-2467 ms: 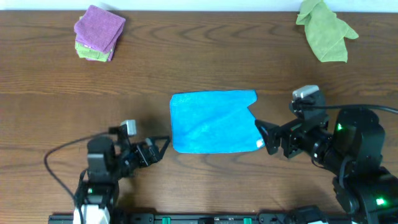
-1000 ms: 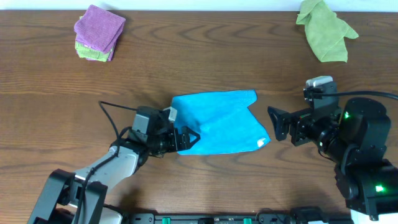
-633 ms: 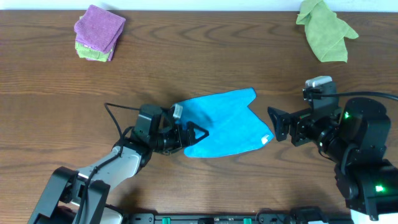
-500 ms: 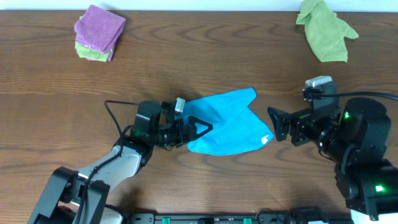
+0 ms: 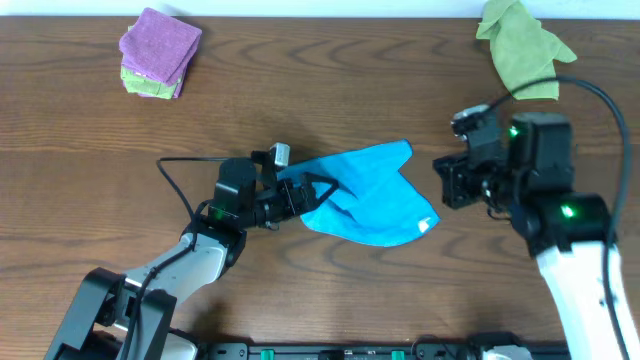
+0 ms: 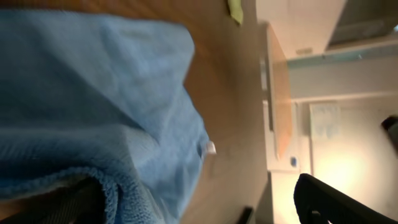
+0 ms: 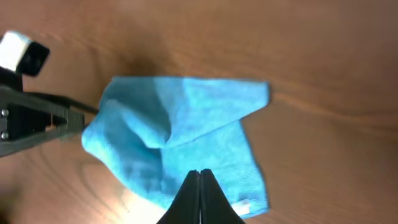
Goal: Fold the cloth
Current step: 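Grasp the left edge of the blue cloth with the left gripper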
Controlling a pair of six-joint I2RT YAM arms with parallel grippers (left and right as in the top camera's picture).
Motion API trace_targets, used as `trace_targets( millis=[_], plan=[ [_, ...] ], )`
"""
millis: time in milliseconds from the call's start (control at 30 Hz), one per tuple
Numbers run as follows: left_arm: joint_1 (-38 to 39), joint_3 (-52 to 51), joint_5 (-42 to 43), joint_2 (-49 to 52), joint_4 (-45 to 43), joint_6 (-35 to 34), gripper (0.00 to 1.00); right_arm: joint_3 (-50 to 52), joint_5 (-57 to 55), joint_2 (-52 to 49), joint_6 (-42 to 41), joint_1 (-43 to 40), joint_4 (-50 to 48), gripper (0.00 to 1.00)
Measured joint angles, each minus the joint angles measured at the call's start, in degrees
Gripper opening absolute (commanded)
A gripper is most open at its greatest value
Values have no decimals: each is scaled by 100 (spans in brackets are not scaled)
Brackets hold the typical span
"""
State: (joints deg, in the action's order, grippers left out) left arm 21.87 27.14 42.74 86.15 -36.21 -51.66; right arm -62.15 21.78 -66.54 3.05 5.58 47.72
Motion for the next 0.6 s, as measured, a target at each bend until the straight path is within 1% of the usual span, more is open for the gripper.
trace_targets(
  millis=[133,200,267,333,433,500,600],
  plan=[
    [0,17,-647,0,-450,-7,96,0,459,-732,2,52,44,1],
    [0,74,-988,2,-625,-120,96,0,531,-933,2,157,42,1],
    [-2,286,-1174,2,-605,-175,96,0,575,-1056,13,299,42,1],
    [-2,466,-1180,0,-341,-177,96,0,595,-1067,48,398,44,1],
    [0,520,-1147,0,645,-190,96,0,562,-1067,63,431,42,1],
    [0,498,-1106,2,1025,-136,96,0,538,-1067,70,431,44,1],
    [0,498,-994,2,1211,-9,96,0,522,-1067,79,431,44,1]
  ],
)
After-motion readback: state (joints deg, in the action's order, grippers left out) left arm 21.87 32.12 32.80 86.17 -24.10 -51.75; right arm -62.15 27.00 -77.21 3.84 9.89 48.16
